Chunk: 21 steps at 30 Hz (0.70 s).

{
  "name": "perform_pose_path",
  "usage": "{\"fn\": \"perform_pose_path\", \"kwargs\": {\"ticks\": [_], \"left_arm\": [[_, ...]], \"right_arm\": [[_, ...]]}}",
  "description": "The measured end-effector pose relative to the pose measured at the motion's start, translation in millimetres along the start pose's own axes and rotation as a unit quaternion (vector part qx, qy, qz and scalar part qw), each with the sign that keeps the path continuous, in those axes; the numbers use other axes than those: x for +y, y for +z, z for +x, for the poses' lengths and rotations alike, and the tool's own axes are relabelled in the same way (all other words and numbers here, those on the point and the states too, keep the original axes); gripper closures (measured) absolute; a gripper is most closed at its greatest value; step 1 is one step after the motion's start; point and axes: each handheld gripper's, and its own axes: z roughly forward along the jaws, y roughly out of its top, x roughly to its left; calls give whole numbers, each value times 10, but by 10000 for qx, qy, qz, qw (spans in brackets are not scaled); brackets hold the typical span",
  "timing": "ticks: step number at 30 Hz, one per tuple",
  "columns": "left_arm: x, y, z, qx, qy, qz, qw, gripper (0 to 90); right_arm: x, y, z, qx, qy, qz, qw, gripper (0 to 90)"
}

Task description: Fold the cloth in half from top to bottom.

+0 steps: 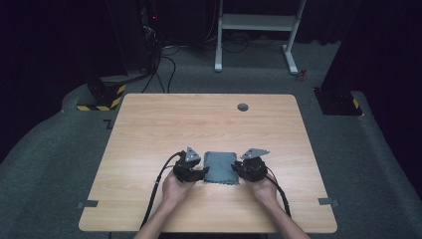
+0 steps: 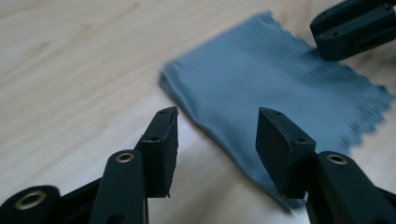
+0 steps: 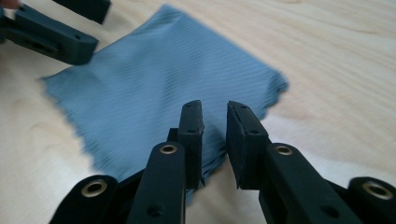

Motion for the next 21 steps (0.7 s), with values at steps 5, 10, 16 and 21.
{"fn": "perform_pose_path", "kwargs": {"ticks": [5, 10, 16, 21], "left_arm": [[-143, -34, -51, 54, 73, 104, 9999, 483], [-231, -98, -74, 92, 124, -29, 9999, 474], [-300, -188, -8, -71, -184, -206, 9996, 445], [-335, -290, 70, -68, -399, -416, 9983, 439]], "right_arm": [[-69, -59, 94, 73, -136, 33, 9999, 747], [-156, -57, 83, 30, -134, 90, 9999, 728], [-171, -103, 68, 13, -82, 32, 10000, 702], [-210, -233, 36, -9, 37, -168, 9999, 680]]}}
